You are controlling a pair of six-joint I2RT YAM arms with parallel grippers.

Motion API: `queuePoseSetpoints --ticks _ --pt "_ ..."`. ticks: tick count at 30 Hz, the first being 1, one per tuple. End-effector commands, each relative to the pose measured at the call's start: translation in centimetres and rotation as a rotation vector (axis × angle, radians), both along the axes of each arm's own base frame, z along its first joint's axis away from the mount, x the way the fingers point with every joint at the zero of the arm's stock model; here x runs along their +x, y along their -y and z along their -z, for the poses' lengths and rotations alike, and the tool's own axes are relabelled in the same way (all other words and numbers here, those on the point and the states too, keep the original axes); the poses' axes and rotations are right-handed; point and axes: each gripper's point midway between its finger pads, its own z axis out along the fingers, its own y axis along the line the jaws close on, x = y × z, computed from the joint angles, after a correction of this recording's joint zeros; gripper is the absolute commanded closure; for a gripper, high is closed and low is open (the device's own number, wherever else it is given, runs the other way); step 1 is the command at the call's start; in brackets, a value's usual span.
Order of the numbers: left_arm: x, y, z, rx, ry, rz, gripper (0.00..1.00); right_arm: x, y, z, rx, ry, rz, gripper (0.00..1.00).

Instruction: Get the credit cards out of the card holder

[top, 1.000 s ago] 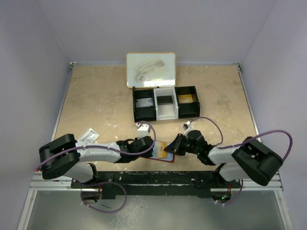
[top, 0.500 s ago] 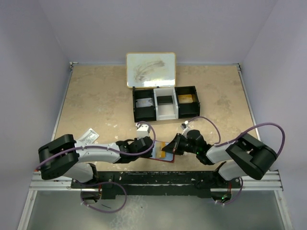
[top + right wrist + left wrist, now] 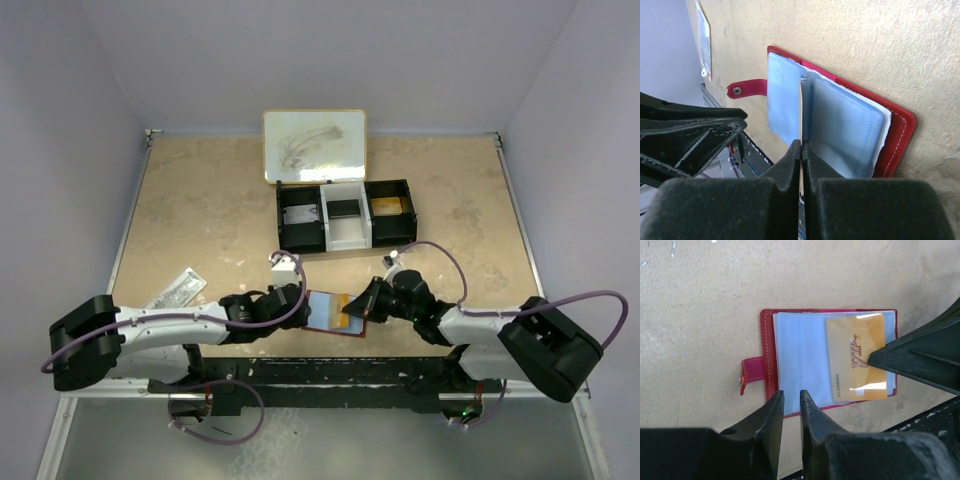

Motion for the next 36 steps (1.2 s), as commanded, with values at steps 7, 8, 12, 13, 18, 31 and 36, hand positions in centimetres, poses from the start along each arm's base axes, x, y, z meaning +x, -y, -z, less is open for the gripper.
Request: queuePoseSetpoints --ticks 7,8,12,13,18,31,36 --pt "0.9 4.4 -2.1 -0.091 0.033 0.073 0.79 1.1 -0.6 -1.7 0.005 0.062 -0.01 0.98" --pt "0.9 4.8 -1.8 -0.09 0.029 0.078 0.79 1.0 -0.6 -1.7 0.005 0.061 -0.016 0.98" --pt "1.1 5.4 -0.3 -0.068 0.011 0.073 0.8 0.8 -0.6 -1.5 0.004 0.057 -0.021 0.97" --pt "1.1 5.4 0.2 -0.053 0.003 0.073 0.8 0.9 -0.6 -1.6 0.006 0.059 -0.02 0.97" --pt "0.9 5.1 2.5 0.025 -0.033 0.081 0.85 0.9 -0.6 -1.6 0.014 0.065 -0.014 0.93" --pt "0.5 3.8 3.6 0.11 -0.053 0.081 0.9 1.4 -2.0 -1.6 0.049 0.064 -0.053 0.9" --pt "0.6 3.4 3.1 0.101 -0.04 0.068 0.9 1.4 -1.4 -2.2 0.043 0.084 -0.034 0.96"
